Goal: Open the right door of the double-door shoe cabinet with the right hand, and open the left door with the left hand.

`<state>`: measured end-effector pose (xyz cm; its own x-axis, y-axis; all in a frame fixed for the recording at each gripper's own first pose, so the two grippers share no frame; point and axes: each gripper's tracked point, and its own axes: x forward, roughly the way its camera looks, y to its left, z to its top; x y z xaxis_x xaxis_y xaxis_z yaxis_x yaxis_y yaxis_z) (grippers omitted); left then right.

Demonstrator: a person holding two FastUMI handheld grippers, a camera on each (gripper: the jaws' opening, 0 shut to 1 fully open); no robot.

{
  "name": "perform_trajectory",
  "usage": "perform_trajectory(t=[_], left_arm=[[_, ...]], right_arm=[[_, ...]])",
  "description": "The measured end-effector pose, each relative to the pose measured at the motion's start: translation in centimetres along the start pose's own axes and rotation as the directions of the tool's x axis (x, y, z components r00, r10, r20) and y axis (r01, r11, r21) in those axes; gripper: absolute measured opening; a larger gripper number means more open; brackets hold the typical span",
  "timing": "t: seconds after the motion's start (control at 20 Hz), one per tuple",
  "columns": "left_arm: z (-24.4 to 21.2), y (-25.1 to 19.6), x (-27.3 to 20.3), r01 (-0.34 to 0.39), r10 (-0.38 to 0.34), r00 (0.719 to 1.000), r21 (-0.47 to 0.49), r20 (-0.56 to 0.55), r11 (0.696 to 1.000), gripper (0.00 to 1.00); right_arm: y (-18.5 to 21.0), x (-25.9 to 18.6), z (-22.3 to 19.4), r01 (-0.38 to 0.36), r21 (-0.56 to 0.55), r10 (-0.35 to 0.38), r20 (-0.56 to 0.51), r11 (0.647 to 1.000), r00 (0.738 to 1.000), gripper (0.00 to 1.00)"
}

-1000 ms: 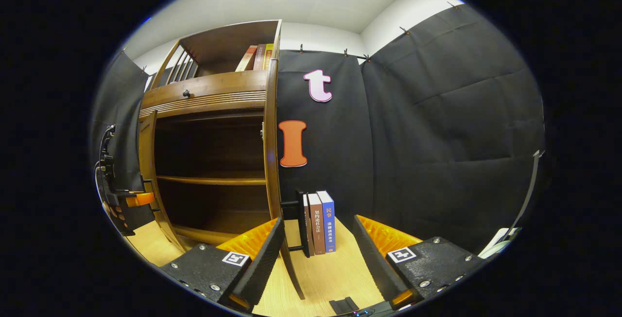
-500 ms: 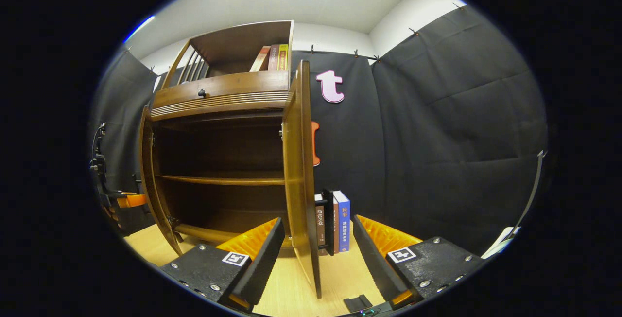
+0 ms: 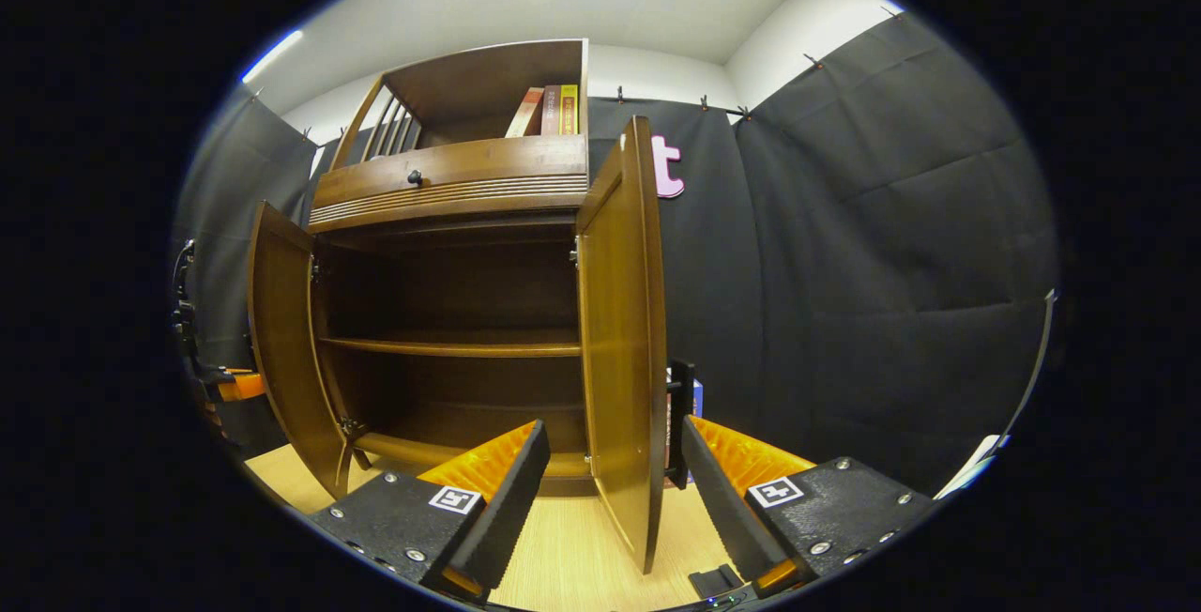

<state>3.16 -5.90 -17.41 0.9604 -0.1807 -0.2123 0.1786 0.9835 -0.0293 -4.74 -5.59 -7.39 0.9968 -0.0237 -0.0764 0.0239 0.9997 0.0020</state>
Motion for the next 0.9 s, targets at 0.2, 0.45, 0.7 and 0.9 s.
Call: perform_trajectory(t=[0.2, 0.45, 0.7, 0.9], left_arm=[[-0.1, 3.0, -1.5, -0.036, 0.036, 0.999, -0.003, 0.003, 0.999, 0.19], [0.0, 6.2, -2.3, -0.057, 0.057, 0.998, -0.011, 0.001, 0.998, 0.19], [-0.3, 9.1, -2.6, -0.078, 0.078, 0.997, -0.03, -0.001, 0.996, 0.16], [-0.6, 11.2, -3.3, -0.121, 0.121, 0.993, -0.027, 0.002, 0.992, 0.16]], right_arm=[[1.9, 0.0, 0.1, -0.03, 0.0, 0.03, -0.001, 1.0, 1.0, 0.99], [4.4, 0.5, -0.3, -0.075, -0.013, 0.075, 0.002, 0.997, 0.997, 0.99], [6.1, 1.2, -0.7, -0.108, -0.009, 0.108, -0.007, 0.994, 0.994, 0.99], [7.0, 1.6, -1.0, -0.125, -0.008, 0.125, -0.015, 0.992, 0.992, 0.99]])
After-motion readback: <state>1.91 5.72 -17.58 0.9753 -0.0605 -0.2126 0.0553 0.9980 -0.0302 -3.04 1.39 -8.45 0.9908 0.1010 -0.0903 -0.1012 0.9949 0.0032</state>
